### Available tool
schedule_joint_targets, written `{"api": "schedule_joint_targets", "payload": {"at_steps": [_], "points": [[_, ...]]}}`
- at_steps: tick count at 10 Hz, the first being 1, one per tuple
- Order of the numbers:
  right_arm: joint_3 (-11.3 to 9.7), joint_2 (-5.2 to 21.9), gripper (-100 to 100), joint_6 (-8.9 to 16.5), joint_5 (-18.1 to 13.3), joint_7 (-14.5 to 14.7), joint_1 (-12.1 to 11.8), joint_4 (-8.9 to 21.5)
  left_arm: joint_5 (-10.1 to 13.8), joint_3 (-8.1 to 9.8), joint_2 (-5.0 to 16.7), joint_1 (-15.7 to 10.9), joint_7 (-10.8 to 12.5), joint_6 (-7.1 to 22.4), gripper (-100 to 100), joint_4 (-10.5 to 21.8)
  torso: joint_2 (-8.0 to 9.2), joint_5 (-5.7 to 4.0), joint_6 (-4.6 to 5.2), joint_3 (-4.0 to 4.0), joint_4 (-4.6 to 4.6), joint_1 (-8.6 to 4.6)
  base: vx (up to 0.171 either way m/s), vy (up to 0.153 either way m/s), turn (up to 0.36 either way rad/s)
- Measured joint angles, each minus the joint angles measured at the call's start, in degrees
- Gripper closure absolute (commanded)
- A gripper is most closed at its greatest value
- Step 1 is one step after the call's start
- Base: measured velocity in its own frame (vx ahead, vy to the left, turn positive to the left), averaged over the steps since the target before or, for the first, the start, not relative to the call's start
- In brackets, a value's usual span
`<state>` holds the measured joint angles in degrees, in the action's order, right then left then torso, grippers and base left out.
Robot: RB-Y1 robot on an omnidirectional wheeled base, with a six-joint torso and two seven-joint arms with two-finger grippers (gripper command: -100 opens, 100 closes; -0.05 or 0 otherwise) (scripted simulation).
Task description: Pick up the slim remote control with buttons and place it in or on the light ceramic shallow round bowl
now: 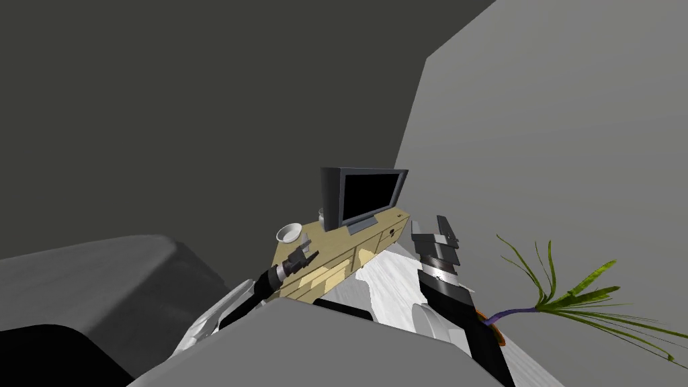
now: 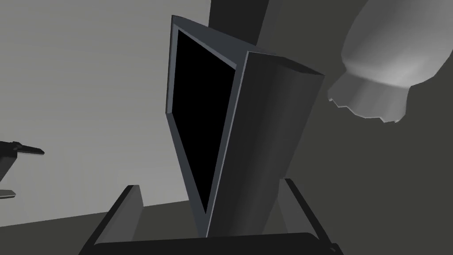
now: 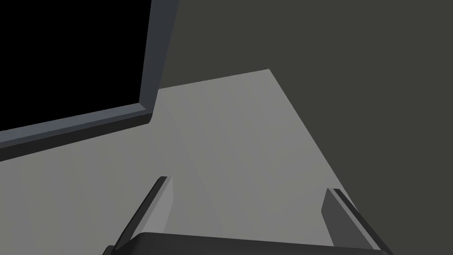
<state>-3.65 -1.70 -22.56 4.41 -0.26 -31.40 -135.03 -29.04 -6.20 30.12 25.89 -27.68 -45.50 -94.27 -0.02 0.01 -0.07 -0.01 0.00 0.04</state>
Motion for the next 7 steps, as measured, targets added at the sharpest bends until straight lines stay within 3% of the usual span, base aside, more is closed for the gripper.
{"api": "schedule_joint_targets", "payload": {"at_steps": [1, 7], "points": [[-0.01, 0.00, 0, 0.00, 0.00, 0.00, 0.01, 0.00, -1.51, -0.29, 1.02, -0.88, -1.31, -0.90, -100, 2.81, -0.01, 0.00, 0.06, -0.01, 0.00, -0.01, -0.007, 0.004, -0.177], [-0.01, 0.00, 0, 0.00, 0.00, 0.00, 0.01, 0.00, -10.32, -1.75, 7.13, -1.10, -7.90, -2.55, -100, 9.91, -0.03, -0.01, 0.05, -0.01, 0.00, 0.00, 0.000, 0.004, -0.222]]}}
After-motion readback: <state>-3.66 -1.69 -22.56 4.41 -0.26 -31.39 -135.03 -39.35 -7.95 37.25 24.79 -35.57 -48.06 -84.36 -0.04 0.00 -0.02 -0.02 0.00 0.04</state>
